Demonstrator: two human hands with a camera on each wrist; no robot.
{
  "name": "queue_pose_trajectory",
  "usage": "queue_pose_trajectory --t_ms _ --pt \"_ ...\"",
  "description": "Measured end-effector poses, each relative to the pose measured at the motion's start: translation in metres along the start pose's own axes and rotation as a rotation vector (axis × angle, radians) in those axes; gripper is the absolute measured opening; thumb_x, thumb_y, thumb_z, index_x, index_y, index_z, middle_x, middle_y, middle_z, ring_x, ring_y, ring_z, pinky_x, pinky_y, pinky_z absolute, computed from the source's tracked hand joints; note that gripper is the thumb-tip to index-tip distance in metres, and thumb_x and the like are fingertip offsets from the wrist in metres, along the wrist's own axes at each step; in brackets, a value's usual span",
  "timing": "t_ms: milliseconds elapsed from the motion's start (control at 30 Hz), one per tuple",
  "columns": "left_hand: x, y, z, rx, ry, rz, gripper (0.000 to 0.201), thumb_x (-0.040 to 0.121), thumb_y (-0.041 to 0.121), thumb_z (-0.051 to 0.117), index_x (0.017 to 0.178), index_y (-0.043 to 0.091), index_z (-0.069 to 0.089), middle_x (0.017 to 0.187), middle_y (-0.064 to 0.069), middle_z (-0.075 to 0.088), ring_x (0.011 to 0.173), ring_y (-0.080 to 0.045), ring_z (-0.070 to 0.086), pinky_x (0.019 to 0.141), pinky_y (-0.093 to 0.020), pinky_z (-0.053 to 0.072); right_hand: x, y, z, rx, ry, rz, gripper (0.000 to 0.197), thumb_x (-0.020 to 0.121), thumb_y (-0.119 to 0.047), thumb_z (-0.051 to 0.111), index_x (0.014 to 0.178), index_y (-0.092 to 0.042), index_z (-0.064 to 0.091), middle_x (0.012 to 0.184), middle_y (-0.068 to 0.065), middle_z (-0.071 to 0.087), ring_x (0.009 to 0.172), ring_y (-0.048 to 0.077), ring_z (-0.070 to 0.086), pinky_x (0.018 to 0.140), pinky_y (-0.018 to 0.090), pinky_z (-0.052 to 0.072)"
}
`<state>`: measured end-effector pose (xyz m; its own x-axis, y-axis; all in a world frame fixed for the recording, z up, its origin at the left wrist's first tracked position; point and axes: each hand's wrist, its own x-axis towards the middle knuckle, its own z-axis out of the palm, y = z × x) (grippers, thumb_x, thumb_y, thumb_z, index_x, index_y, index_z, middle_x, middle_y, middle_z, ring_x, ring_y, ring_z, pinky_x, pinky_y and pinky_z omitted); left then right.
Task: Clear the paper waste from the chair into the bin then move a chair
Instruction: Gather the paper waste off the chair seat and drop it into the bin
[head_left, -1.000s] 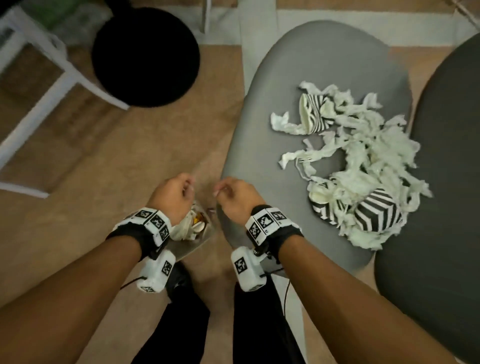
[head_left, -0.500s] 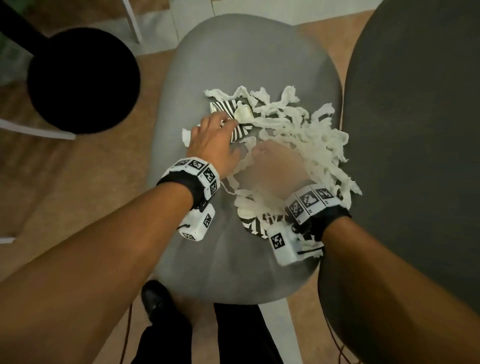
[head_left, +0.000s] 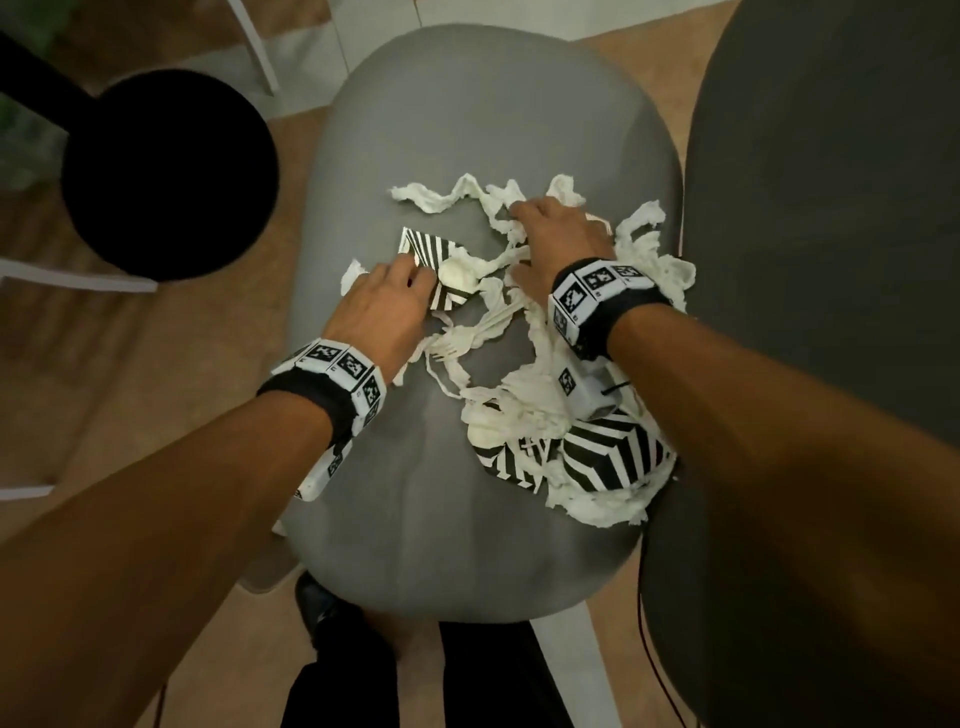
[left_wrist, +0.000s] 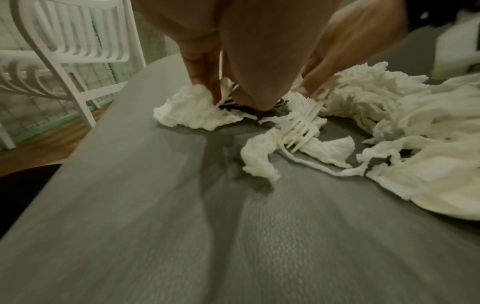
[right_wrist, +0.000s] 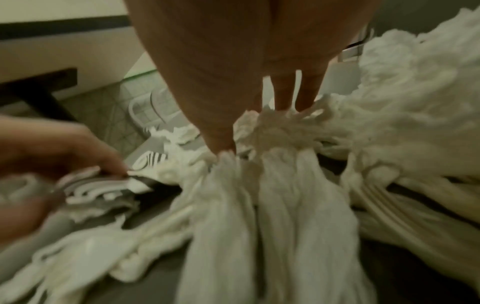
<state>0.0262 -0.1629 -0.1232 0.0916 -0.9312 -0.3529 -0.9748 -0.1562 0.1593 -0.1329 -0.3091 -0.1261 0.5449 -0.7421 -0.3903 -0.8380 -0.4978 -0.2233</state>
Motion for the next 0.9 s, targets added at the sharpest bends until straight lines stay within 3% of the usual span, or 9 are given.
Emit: queue_pose_trajectory --t_ms 167,333,433,533,600,633,733,800,900 --pt "-0.016 -0.014 0.005 -0.066 0.105 -0.021 0.028 0.084 0.0 0.052 0.11 0.004 0.059 0.114 -0.015 0.052 0.097 -0.036 0.052 0.077 -0.046 0.049 -0.005 -0.01 0.014 -0.178 0.003 -0.084 0.037 0.096 -0.019 0.054 0.132 -0.026 0.056 0.129 0.009 0.061 0.12 0.037 0.057 0.106 0.05 0.035" --pt "-0.023 -0.024 0.009 -0.188 0.304 0.011 0.028 0.085 -0.002 0.054 0.109 0.006 0.064 0.112 -0.013 0.059 0.093 -0.035 0.057 0.079 -0.045 0.05 -0.013 -0.024 0.017 -0.011 0.01 -0.082 0.04 0.091 -0.004 0.053 0.131 -0.009 0.049 0.123 0.016 0.051 0.105 0.037 0.058 0.087 0.046 0.052" --pt "-0.03 -0.026 0.007 -0.252 0.384 0.037 0.028 0.085 0.001 0.054 0.109 0.009 0.065 0.109 -0.01 0.061 0.091 -0.032 0.06 0.081 -0.046 0.048 -0.017 -0.034 0.011 0.117 0.105 -0.066 0.026 0.097 -0.022 0.043 0.117 -0.007 0.052 0.111 0.013 0.054 0.096 0.032 0.059 0.083 0.043 0.051" --pt "-0.041 -0.029 0.008 -0.302 0.422 0.033 0.028 0.085 0.003 0.055 0.109 0.012 0.065 0.107 -0.007 0.061 0.093 -0.029 0.06 0.082 -0.047 0.048 -0.024 -0.041 0.009 0.079 0.007 -0.088 0.056 0.092 -0.053 0.054 0.126 -0.008 0.05 0.121 0.011 0.05 0.101 0.027 0.057 0.087 0.04 0.051" --pt "-0.049 -0.031 0.011 -0.32 0.436 0.034 0.027 0.086 0.003 0.056 0.109 0.013 0.065 0.107 -0.006 0.062 0.093 -0.028 0.06 0.083 -0.047 0.048 -0.026 -0.042 0.014 -0.009 -0.104 -0.121 0.064 0.087 -0.045 0.069 0.133 -0.007 0.046 0.132 0.012 0.045 0.106 0.029 0.058 0.087 0.038 0.049" --pt "-0.053 -0.032 0.012 -0.33 0.439 0.036 0.027 0.086 0.003 0.056 0.109 0.013 0.065 0.107 -0.006 0.062 0.093 -0.028 0.061 0.083 -0.047 0.048 -0.026 -0.043 0.016 -0.035 -0.119 -0.145 0.057 0.09 -0.034 0.07 0.132 -0.006 0.045 0.133 0.013 0.046 0.106 0.031 0.06 0.084 0.037 0.048" --pt "-0.063 -0.034 0.015 -0.363 0.442 0.019 0.025 0.089 0.006 0.055 0.11 0.013 0.066 0.107 -0.004 0.062 0.094 -0.026 0.061 0.084 -0.046 0.048 -0.028 -0.049 0.015 -0.092 -0.01 -0.165 0.027 0.099 -0.009 0.052 0.125 -0.005 0.045 0.101 0.017 0.062 0.085 0.035 0.063 0.07 0.037 0.046" --pt "-0.071 -0.037 0.016 -0.398 0.448 0.002 0.024 0.09 0.007 0.054 0.11 0.013 0.066 0.107 -0.003 0.061 0.094 -0.025 0.06 0.085 -0.045 0.048 -0.032 -0.054 0.009 -0.078 0.074 -0.178 0.029 0.101 -0.01 0.044 0.129 -0.007 0.042 0.079 0.013 0.06 0.069 0.035 0.058 0.063 0.038 0.047" --pt "-0.084 -0.041 0.017 -0.459 0.466 -0.008 0.024 0.09 0.006 0.054 0.11 0.01 0.066 0.108 -0.006 0.061 0.095 -0.026 0.06 0.086 -0.043 0.048 -0.04 -0.063 -0.007 0.055 0.13 -0.145 0.034 0.1 -0.022 0.036 0.134 -0.019 0.041 0.063 0.003 0.05 0.061 0.033 0.056 0.061 0.038 0.049"
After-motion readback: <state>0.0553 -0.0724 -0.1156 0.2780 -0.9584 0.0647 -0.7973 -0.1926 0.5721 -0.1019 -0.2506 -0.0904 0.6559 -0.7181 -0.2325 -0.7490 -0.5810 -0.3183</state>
